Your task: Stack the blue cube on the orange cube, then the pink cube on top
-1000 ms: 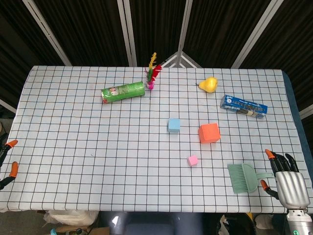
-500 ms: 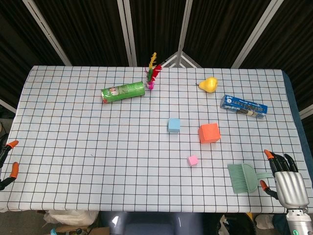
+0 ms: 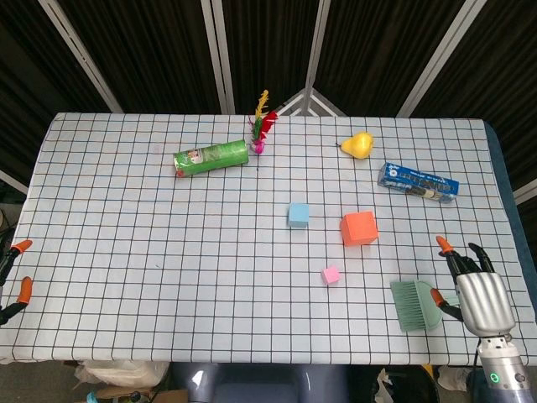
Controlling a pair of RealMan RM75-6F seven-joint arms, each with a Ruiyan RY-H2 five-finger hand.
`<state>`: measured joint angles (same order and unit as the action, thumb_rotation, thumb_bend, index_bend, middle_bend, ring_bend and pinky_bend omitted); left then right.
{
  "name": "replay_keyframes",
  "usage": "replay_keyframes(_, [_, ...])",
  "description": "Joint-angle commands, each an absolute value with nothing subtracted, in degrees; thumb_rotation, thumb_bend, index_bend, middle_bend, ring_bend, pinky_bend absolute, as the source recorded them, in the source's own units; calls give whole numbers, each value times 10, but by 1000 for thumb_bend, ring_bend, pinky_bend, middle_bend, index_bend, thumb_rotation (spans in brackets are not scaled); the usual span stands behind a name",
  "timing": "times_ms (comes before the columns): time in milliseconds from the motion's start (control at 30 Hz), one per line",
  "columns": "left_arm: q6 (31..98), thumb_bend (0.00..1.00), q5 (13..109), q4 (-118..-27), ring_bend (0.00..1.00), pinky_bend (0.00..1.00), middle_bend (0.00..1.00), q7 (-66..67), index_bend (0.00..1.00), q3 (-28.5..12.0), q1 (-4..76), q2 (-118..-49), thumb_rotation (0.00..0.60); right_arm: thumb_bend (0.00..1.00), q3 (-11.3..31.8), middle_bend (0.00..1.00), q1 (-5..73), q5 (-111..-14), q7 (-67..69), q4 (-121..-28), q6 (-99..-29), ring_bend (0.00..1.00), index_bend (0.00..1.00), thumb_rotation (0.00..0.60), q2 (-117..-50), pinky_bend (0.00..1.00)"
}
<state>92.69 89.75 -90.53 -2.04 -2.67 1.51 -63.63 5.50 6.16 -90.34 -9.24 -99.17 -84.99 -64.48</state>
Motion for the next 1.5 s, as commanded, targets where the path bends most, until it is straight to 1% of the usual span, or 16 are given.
replay_keyframes(33, [925,557,896,-905,0,0,33,-20,180,-27,16,-636,600,311,84,747,91,-911,-73,-1019,-841,782,166,600,-646,516])
replay_keyframes(67, [924,557,895,-905,0,0,33,-19,180,-27,16,-637,600,311,92,834,102,-907,-69,-1028,-833,849,184,600,-650,584])
replay_keyframes(133, [923,557,895,-905,0,0,33,-18,180,-27,17,-637,600,310,102,936,120,-890,-76,-1044,-806,916,190,600,-652,657])
replay_keyframes(167, [922,557,895,-904,0,0,33,-18,180,-27,17,-637,600,311,106,972,134,-874,-89,-1057,-779,942,191,600,-650,695])
replay_keyframes(267, [922,557,895,-904,0,0,32,-17,180,-28,17,-637,600,311,118,1000,165,-824,-136,-1087,-721,989,192,600,-645,771])
replay_keyframes(400, [920,557,890,-904,0,0,33,-17,180,-30,18,-638,600,296,133,1000,220,-716,-249,-1127,-645,1000,200,600,-655,814])
replay_keyframes(500, [917,557,889,-903,0,0,33,-15,180,-30,20,-638,600,290,140,1000,257,-635,-313,-1145,-613,1000,213,600,-672,829])
replay_keyframes(567, [916,557,888,-903,0,0,33,-13,180,-30,20,-638,600,290,146,1000,279,-584,-345,-1148,-607,1000,222,600,-688,839])
replay_keyframes(633, [914,557,887,-903,0,0,33,-12,180,-31,21,-639,600,291,153,1000,301,-541,-372,-1147,-607,1000,228,600,-707,849])
replay_keyframes(767, [911,557,882,-903,0,0,33,-11,180,-33,22,-639,600,289,175,1000,355,-434,-437,-1144,-632,1000,239,600,-753,873])
replay_keyframes(867, [907,557,876,-902,0,0,33,-12,180,-35,24,-639,600,289,197,1000,395,-363,-481,-1141,-673,1000,240,600,-789,892])
replay_keyframes(1000, [902,557,873,-901,0,0,33,-11,180,-36,26,-639,600,290,224,1000,437,-295,-512,-1129,-722,1000,252,600,-832,901])
replay_keyframes(1100, [899,557,871,-901,0,0,33,-10,180,-36,28,-640,600,290,242,1000,464,-256,-522,-1109,-742,1000,264,600,-860,906])
replay_keyframes(1233, [900,557,871,-901,0,0,33,-11,180,-36,27,-639,600,290,263,1000,493,-218,-520,-1068,-753,1000,267,600,-892,909])
replay_keyframes(1367, [902,557,868,-901,0,0,33,-17,180,-38,26,-637,600,290,274,1000,509,-195,-506,-1030,-745,1000,267,600,-913,909])
replay_keyframes(1500, [901,557,864,-899,0,0,33,-21,180,-39,26,-636,600,289,274,1000,518,-193,-488,-999,-735,1000,268,600,-930,909])
